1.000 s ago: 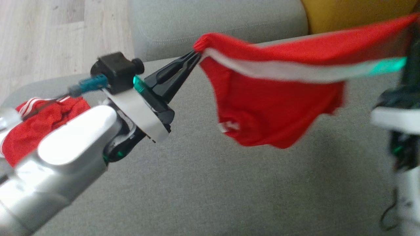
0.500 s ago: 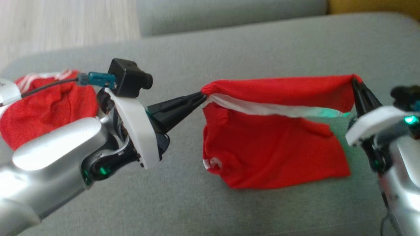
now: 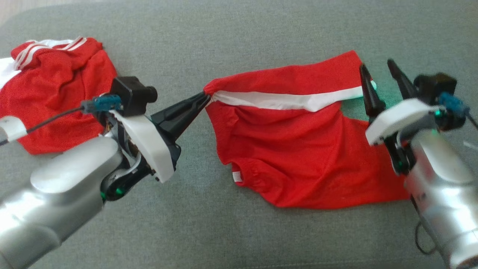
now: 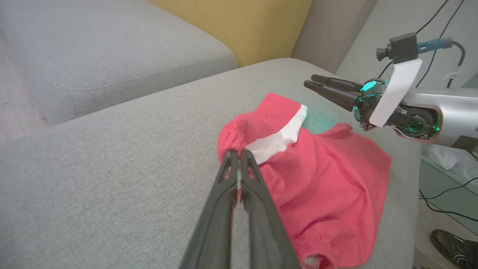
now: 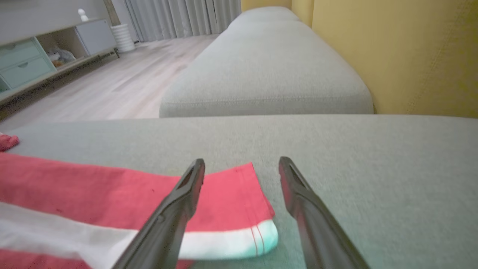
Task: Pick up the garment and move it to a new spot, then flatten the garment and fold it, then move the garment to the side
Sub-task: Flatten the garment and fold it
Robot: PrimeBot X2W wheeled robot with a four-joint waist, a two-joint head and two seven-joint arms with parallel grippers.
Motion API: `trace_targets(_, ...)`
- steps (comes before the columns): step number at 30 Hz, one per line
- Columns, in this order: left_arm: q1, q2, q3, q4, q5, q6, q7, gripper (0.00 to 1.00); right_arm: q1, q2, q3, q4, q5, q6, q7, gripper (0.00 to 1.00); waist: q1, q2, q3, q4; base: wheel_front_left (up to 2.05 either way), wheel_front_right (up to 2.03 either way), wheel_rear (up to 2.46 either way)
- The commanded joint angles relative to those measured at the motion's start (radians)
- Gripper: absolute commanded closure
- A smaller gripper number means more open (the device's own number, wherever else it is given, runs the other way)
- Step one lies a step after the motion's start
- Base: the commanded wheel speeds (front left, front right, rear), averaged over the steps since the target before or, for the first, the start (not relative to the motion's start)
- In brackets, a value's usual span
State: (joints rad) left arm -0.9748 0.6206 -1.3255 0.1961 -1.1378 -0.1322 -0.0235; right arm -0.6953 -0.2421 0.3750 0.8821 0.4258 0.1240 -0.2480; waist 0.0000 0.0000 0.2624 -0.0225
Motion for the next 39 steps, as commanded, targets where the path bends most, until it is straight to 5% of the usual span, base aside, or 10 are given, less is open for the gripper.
trace_targets(1, -0.033, 0.021, 0.046, -0.001, 0.015, 0.002, -0.016, 1.00, 0.039, -0.021, 0.029, -0.026, 0.018, 0.007, -0.011, 0.00, 0.0000, 0.0000, 0.011, 0.001, 0.00, 0.00, 0.00)
trace_targets(26, -0.039, 0.017, 0.045, 0.015, 0.077, 0.002, -0.038, 1.00, 0.008, -0.097, 0.165, 0.031, 0.199, 0.007, -0.014, 0.00, 0.0000, 0.0000, 0.054, 0.052, 0.00, 0.00, 0.00)
trace_targets(28, -0.040, 0.018, 0.045, 0.013, 0.078, 0.002, -0.035, 1.00, -0.002, -0.100, 0.166, 0.033, 0.190, 0.007, -0.014, 0.09, 0.0000, 0.0000, 0.057, 0.055, 0.00, 0.00, 0.00)
trace_targets(32, -0.043, 0.021, 0.045, 0.011, 0.080, 0.002, -0.032, 1.00, -0.005, -0.103, 0.169, 0.019, 0.171, 0.007, -0.014, 0.55, 0.0000, 0.0000, 0.059, 0.057, 0.00, 0.00, 0.00)
trace_targets(34, -0.043, 0.023, 0.045, 0.012, 0.080, 0.002, -0.031, 1.00, -0.002, -0.104, 0.170, 0.010, 0.163, 0.007, -0.014, 0.71, 0.0000, 0.0000, 0.058, 0.056, 0.00, 0.00, 0.00)
trace_targets(35, -0.043, 0.024, 0.045, 0.012, 0.080, 0.002, -0.030, 1.00, -0.001, -0.105, 0.172, 0.003, 0.157, 0.007, -0.014, 0.95, 0.0000, 0.0000, 0.057, 0.056, 0.00, 0.00, 0.00)
trace_targets(39, -0.046, 0.029, 0.045, 0.015, 0.081, 0.002, -0.038, 1.00, -0.001, -0.114, 0.173, -0.034, 0.127, 0.007, -0.014, 1.00, 0.0000, 0.0000, 0.057, 0.052, 0.00, 0.00, 0.00)
